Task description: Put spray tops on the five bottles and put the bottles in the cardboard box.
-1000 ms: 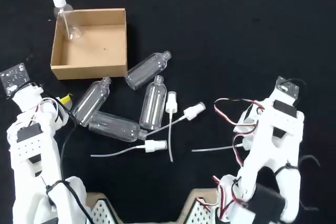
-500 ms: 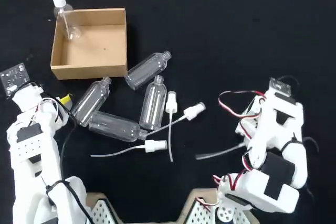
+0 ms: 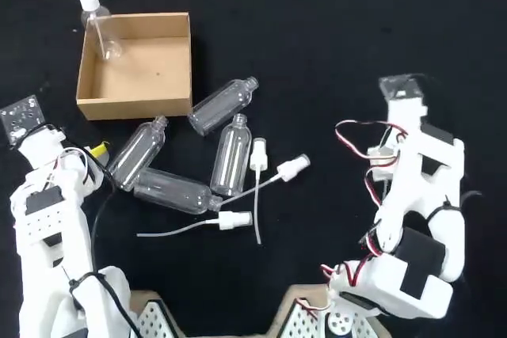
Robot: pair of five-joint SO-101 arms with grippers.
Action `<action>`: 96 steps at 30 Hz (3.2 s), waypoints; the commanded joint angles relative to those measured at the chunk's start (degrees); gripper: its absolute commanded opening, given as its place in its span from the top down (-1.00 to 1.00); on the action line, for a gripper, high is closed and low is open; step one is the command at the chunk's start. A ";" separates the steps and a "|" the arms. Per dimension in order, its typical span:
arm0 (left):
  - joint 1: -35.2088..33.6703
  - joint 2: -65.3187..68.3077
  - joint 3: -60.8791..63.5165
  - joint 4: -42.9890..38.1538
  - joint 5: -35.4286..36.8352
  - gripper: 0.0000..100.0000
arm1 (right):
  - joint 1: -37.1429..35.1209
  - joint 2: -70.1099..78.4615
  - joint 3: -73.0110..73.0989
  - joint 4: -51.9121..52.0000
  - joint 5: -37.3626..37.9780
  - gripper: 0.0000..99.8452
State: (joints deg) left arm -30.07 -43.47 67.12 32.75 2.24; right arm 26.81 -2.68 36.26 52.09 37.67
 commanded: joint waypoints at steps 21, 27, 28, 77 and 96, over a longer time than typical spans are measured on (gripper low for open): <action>0.13 -1.41 -0.40 -0.79 0.18 0.41 | -5.89 0.04 0.40 -3.43 -12.22 0.52; 0.13 -1.41 -0.40 -0.79 0.18 0.41 | -4.22 -0.04 6.81 -10.55 -11.96 0.60; 0.13 -1.41 -0.40 -0.79 0.18 0.41 | -3.52 -0.04 6.81 -10.46 -11.96 0.62; 4.44 -0.79 -16.13 19.52 -14.24 0.41 | -15.47 -26.95 -16.48 27.34 -23.47 0.92; 27.74 -0.79 -26.07 41.93 -59.16 0.40 | -10.64 -36.35 -9.63 29.98 -21.01 0.92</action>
State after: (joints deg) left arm -5.71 -43.47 42.86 74.33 -52.79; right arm 12.75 -37.14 27.12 81.71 14.20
